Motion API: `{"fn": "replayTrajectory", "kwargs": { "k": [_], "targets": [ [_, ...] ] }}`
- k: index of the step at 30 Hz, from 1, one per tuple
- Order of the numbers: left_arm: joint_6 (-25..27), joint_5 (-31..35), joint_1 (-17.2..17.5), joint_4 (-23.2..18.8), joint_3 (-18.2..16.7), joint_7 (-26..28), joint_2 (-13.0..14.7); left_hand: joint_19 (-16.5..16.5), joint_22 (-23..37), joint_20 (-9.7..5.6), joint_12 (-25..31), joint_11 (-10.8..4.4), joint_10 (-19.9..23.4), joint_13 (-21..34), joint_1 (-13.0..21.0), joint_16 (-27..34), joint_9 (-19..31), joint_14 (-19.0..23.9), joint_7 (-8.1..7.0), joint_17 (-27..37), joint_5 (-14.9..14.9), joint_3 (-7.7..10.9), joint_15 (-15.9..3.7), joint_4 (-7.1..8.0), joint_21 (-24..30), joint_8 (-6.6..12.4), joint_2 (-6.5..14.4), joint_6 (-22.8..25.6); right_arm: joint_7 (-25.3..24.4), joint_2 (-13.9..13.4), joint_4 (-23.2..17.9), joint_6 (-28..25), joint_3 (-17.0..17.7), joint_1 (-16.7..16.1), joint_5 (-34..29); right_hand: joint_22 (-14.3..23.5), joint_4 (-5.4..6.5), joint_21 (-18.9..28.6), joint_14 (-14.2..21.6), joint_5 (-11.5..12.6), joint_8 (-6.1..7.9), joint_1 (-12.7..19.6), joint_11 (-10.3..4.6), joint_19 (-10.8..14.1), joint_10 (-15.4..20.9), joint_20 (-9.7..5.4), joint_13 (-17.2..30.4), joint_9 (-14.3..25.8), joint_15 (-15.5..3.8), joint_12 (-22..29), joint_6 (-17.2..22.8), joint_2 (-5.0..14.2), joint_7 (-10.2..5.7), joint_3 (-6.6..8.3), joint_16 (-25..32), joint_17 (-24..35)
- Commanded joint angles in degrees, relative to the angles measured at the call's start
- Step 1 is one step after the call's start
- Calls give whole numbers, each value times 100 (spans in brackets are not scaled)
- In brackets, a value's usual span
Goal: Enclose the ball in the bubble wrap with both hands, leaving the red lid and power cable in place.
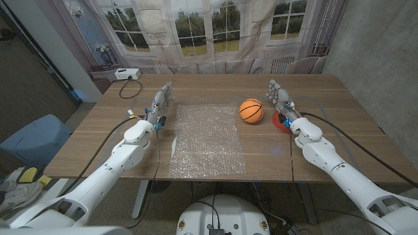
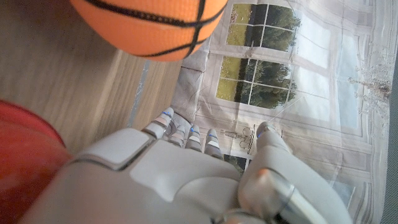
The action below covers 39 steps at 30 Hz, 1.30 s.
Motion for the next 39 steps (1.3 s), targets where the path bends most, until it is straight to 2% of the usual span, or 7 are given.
{"fn": "replayTrajectory", "kwargs": {
  "k": [1,7,13,17,30,34,39],
  "targets": [
    [283,-67,492,-987,-157,142,413,-77,9,24,39,0,-588,20,36,48,21,-612,-7,11,34,30,16,14,35,37,1,-680,-23,-28,-538,-25,21,-177,-426,14,-19,36,-39,36,34,46,-10,32,-35,-12,12,27,-5,26,3,-5,-49,42,42,5],
    [314,-60,438,-942,-143,143,397,-77,9,25,44,10,-582,17,27,53,20,-609,-1,9,35,25,10,19,32,43,0,-673,-102,-62,-589,-29,40,-91,-751,13,-31,36,-41,36,37,59,9,31,-23,-13,10,26,4,30,8,-15,-44,42,40,1],
    [323,0,406,-938,-135,247,360,-58,9,47,78,33,-507,13,9,77,19,-553,10,7,37,13,39,27,34,60,-6,-636,-57,-77,-453,88,3,112,-1109,12,-52,37,-37,33,59,81,32,31,9,-29,7,26,29,42,59,-38,-12,39,41,-5],
    [371,37,468,-1091,-164,422,361,34,9,147,134,88,-367,9,-18,125,19,-403,23,5,40,-6,105,37,61,105,-20,-504,-75,-149,-481,109,-32,224,-1411,11,-70,37,-20,32,89,108,62,29,35,-34,4,28,87,50,143,-48,14,43,47,-10],
    [455,110,805,-1584,-324,765,489,138,11,234,212,156,-146,9,-54,164,21,-217,22,6,44,-32,180,46,88,136,-45,-350,-364,-490,-1259,-162,-238,363,-2768,9,-115,61,61,27,106,185,81,91,158,-68,3,33,163,89,227,-61,81,61,72,-17],
    [594,139,1038,-1931,-447,999,625,1,13,340,274,169,45,11,-91,190,21,-74,12,11,46,-53,274,62,23,146,-60,-245,-385,-560,-1478,-356,-386,463,-3297,8,-124,62,76,24,104,200,83,96,181,-61,3,34,161,95,230,-65,72,64,76,-18],
    [628,75,1164,-2068,-538,985,700,-48,15,393,305,178,156,11,-116,210,21,35,1,16,46,-68,294,72,-5,162,-73,-144,-344,-571,-1598,-500,-531,578,-3761,7,-133,59,74,22,100,220,68,93,195,-62,2,35,135,96,231,-67,65,68,72,-19]
  ]
}}
